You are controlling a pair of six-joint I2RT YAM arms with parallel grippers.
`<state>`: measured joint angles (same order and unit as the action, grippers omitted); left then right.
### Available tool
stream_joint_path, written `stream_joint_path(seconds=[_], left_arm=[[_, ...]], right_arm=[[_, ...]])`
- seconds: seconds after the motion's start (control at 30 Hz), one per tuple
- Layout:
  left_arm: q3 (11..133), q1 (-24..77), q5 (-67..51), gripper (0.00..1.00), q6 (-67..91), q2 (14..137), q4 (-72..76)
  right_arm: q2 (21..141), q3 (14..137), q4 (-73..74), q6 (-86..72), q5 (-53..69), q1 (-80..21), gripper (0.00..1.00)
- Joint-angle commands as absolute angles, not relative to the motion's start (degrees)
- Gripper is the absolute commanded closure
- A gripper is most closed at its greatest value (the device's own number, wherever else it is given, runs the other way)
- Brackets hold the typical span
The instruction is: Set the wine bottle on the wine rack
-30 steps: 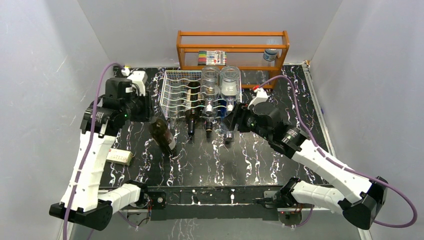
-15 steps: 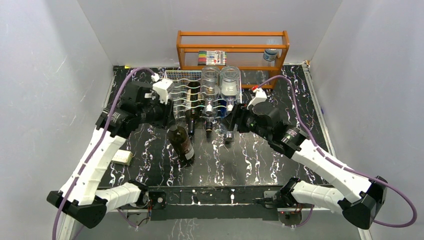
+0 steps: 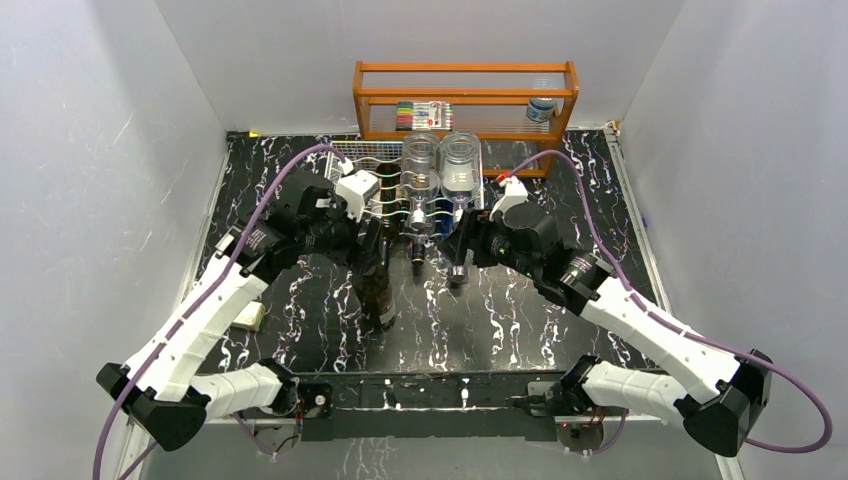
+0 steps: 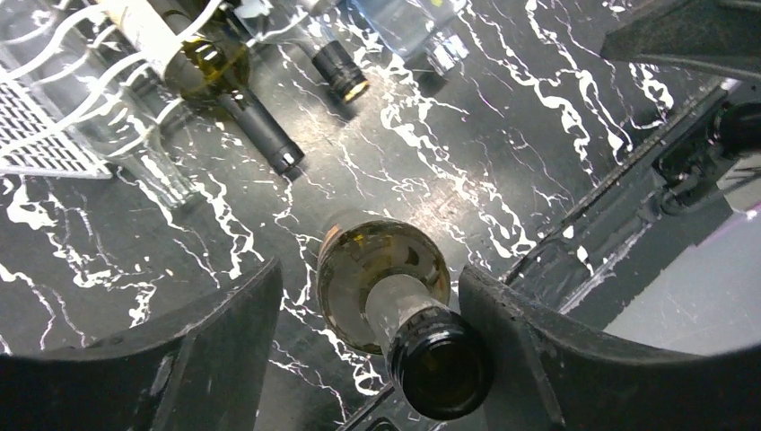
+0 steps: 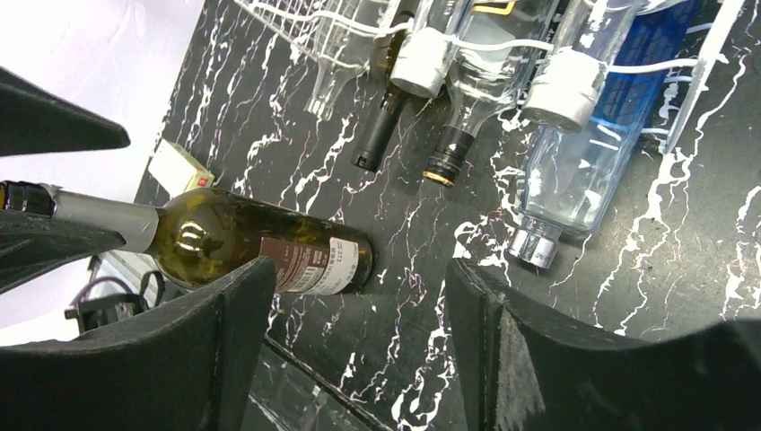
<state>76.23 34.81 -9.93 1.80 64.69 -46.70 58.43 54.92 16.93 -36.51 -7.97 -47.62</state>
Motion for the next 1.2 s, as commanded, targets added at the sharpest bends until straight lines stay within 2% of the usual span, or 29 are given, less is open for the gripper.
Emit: stream_joint_path(seconds=[0.0, 0.13, 0.27, 0.43, 0.57, 0.8, 1.07, 1.17], left_arm=[[75.4, 35.1, -13.6, 0.27, -0.4, 61.5, -46.1], [76.9, 35.1, -16.4, 0.17, 0.2, 59.3, -43.9], [79.2, 35.1, -18.1, 0.14, 2.0, 56.4, -39.7], [79.5, 35.1, -7.6, 0.12, 6.3, 52.0, -33.9], [76.8, 35.1, 7.3, 0.12, 9.1, 47.3, -29.5], [72.3, 35.1, 25.0, 0.11, 11.3, 39.7, -27.3], [71.8, 35.1, 24.8, 0.09, 9.6, 37.5, -27.9], [71.5, 35.1, 26.6, 0.02, 9.8, 37.9, -28.7]], right_arm=[[56.5, 57.0, 13.8, -29.9, -3.2, -47.5, 0.18], [55.8, 57.3, 13.8, -23.4, 4.7, -47.5, 0.15], [56.3, 57.9, 13.0, -18.9, 13.8, -47.4, 0.15], [58.6, 59.3, 9.0, -17.7, 19.8, -48.2, 0.18], [63.8, 63.6, 8.4, -17.2, 11.8, -53.1, 0.24], [73.6, 71.1, 7.2, -15.2, -5.4, -65.3, 0.20], [81.1, 76.5, 6.4, -16.4, -12.5, -67.8, 0.24], [83.5, 78.0, 6.4, -16.0, -12.7, -67.8, 0.29]])
